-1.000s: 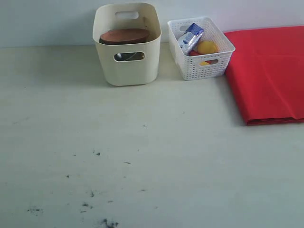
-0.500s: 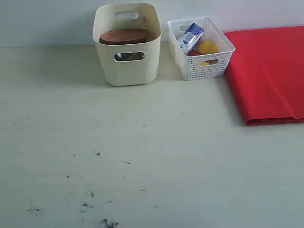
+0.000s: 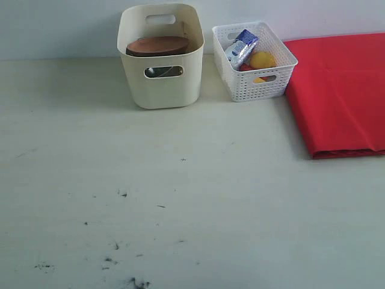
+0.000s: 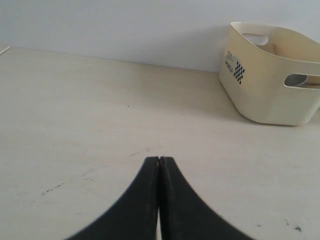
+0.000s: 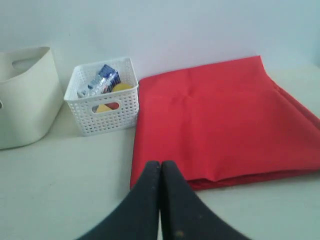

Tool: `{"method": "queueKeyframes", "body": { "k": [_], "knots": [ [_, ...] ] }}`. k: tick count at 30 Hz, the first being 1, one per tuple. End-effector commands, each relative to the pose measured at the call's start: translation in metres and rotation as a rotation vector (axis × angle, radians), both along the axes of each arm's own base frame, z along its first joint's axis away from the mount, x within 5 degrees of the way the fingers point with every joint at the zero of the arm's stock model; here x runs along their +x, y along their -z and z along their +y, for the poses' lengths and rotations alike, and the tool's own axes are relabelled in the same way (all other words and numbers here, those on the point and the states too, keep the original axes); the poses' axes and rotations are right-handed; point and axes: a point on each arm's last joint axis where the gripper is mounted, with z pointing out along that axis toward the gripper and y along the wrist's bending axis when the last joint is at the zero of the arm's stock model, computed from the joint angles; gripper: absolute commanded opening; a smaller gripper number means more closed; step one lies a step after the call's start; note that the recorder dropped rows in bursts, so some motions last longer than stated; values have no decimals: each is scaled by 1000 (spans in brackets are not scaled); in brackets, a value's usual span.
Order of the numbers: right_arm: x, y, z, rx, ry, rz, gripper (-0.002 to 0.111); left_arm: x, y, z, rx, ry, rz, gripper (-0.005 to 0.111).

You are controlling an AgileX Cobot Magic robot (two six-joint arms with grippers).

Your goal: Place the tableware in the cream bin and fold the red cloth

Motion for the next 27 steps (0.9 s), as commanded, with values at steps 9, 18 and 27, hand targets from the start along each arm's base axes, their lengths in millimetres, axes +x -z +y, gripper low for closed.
{"method": "queueKeyframes", "body": {
  "k": [9,18,27],
  "knots": [
    [-2,1,1,13,-7,-17,0,0,0,-1,-17,4,-9,0],
    [-2,1,1,13,-7,-17,0,0,0,-1,-17,4,-9,0],
    [-2,1,1,13,-7,-17,0,0,0,-1,-17,4,-9,0]
  ]
}}
